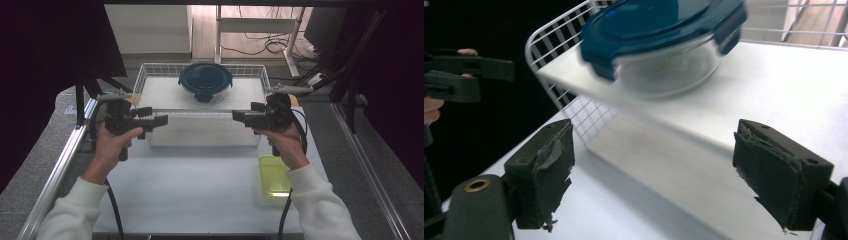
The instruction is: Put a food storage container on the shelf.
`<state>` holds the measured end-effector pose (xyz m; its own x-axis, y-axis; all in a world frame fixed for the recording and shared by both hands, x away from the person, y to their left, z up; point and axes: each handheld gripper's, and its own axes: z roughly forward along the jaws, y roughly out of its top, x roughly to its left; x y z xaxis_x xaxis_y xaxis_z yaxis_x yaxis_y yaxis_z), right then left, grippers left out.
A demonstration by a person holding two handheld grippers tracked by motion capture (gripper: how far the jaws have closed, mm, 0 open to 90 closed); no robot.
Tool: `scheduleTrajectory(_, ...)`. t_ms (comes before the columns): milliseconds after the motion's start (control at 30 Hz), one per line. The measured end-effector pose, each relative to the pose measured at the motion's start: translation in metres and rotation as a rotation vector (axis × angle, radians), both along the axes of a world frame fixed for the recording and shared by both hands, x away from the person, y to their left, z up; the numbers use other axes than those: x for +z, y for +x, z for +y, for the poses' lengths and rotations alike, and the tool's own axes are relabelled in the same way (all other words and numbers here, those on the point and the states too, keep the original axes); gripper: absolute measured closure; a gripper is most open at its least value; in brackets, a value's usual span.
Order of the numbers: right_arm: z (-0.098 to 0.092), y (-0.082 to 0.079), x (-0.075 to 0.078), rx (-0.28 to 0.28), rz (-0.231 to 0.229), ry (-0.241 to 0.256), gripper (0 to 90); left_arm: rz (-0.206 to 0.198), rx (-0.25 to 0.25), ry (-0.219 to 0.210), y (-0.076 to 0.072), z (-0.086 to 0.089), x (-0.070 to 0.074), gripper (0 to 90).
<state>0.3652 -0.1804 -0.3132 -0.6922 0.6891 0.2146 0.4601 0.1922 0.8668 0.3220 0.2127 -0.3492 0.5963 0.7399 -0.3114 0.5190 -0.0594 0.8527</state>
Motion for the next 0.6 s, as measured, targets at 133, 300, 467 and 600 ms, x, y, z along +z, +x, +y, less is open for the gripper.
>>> scheduleTrajectory(133, -0.003, -0.028, -0.009, 0.051, -0.034, -0.028, 17.0, -0.002, 0.016, 0.046, -0.021, -0.004, -0.019, 19.3)
scheduleTrajectory(300, -0.008, -0.047, -0.027, 0.071, -0.028, -0.047, 20.0, 0.010, 0.044, 0.110, -0.036, -0.011, -0.040, 19.2)
scheduleTrajectory(467, -0.012, -0.057, -0.054, 0.060, 0.017, -0.062, 21.6, 0.057, 0.074, 0.140, -0.048, -0.018, -0.069, 18.9)
scheduleTrajectory(600, -0.013, -0.061, -0.069, 0.044, 0.039, -0.067, 22.3, 0.104, 0.095, 0.163, -0.052, -0.015, -0.088, 18.7)
